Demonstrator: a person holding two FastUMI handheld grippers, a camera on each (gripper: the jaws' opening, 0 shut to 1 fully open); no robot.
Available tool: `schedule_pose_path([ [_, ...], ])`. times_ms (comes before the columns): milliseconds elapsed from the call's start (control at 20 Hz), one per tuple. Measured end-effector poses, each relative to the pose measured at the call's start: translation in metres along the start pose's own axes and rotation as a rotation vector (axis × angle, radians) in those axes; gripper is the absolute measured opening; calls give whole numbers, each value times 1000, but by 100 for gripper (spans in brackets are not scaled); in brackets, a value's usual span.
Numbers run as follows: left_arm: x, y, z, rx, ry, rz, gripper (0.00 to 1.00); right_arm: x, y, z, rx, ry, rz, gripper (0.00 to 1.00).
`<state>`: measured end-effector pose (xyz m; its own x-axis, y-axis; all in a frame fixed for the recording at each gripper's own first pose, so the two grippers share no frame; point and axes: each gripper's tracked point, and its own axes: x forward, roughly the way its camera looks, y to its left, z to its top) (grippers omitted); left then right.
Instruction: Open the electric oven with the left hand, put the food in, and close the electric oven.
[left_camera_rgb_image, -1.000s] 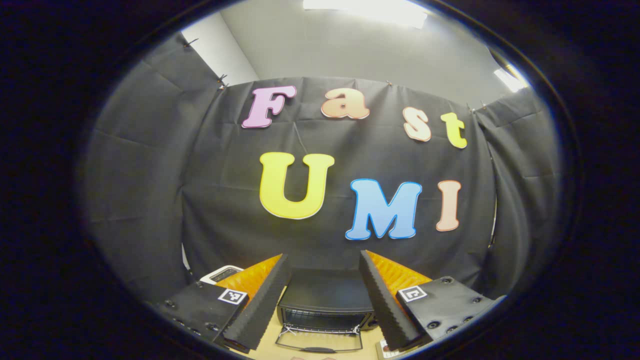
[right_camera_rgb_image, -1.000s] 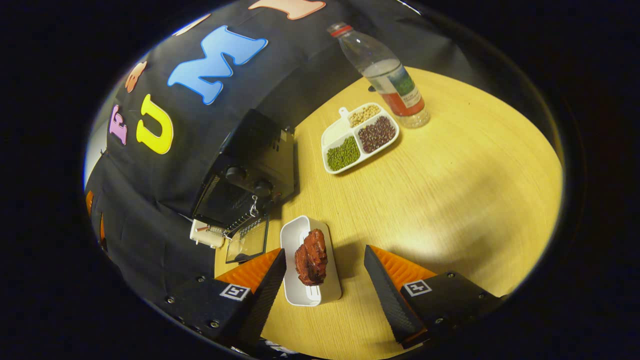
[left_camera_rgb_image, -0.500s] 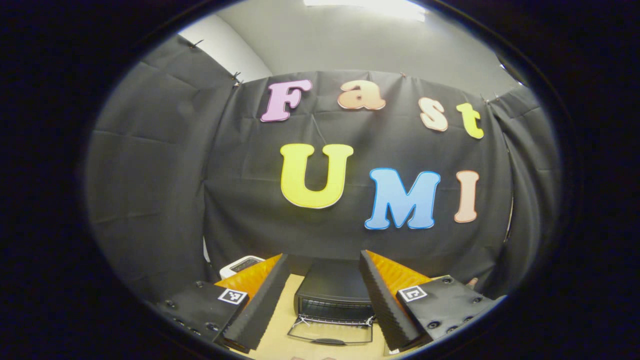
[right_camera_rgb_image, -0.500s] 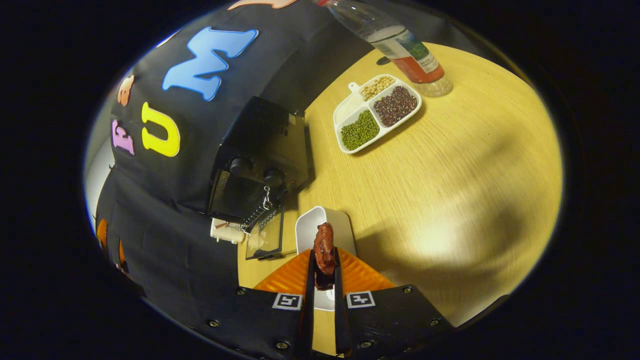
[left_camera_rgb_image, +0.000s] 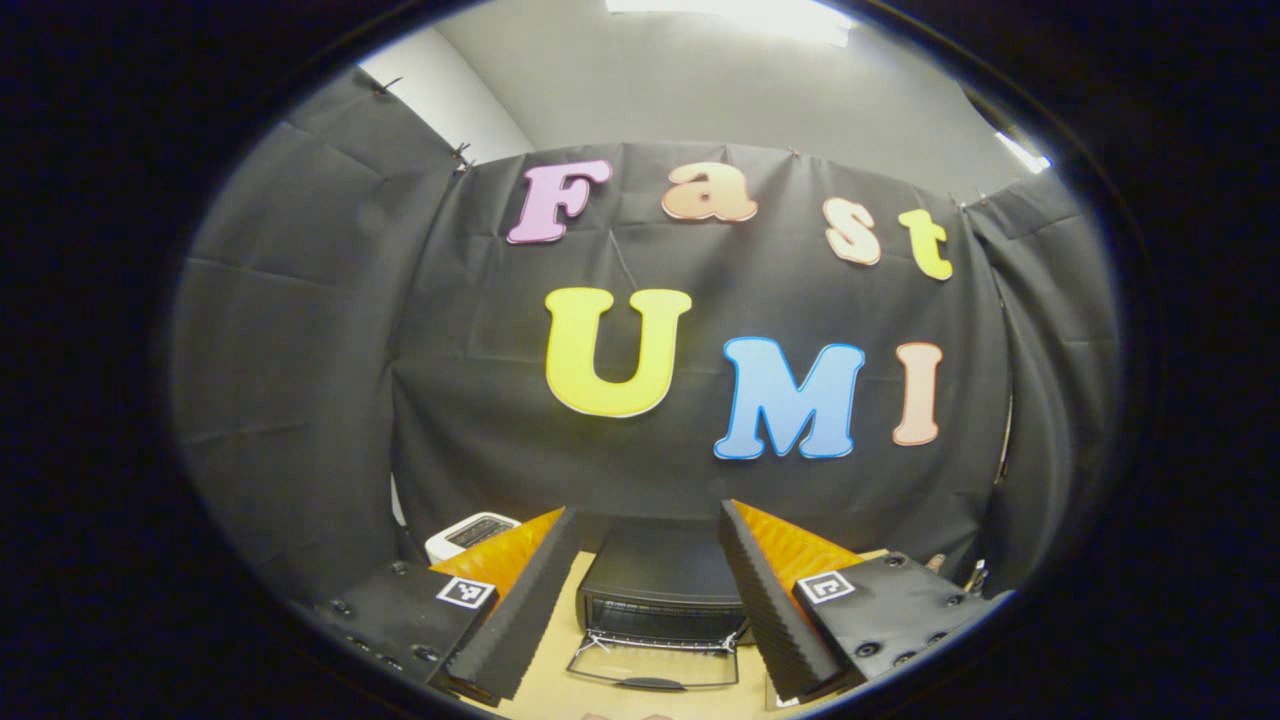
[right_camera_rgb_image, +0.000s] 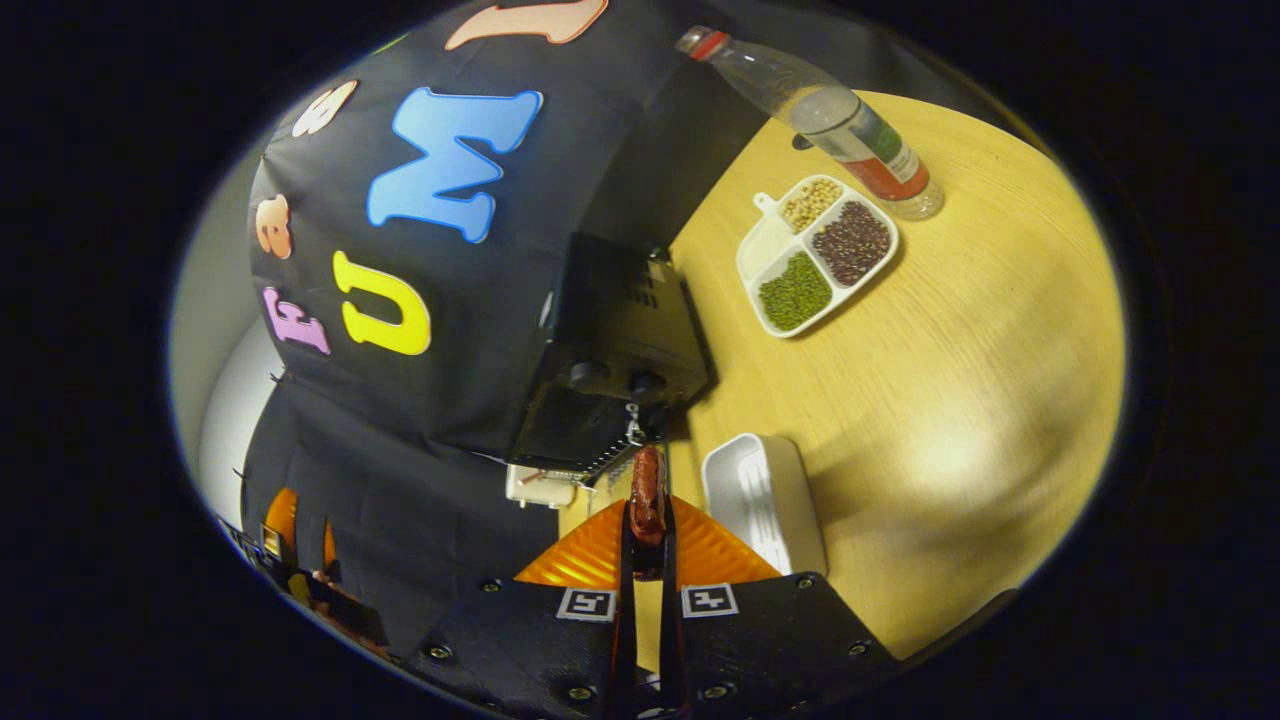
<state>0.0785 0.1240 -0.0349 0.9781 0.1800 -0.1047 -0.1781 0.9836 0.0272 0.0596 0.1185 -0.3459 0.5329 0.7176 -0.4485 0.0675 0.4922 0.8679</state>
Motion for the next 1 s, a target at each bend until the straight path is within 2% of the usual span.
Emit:
schedule_pose_path([
  [200,10,8,5,-10,-14,-70,97,-1,57,-6,-7,-55,93,10],
  [500,7,48,9,-10,-15,-125,95,29,121,-22,-50,-100,155,10],
  [1000,2,113,-1,-28,22,-124,92,144,116,-33,-63,-125,36,10],
])
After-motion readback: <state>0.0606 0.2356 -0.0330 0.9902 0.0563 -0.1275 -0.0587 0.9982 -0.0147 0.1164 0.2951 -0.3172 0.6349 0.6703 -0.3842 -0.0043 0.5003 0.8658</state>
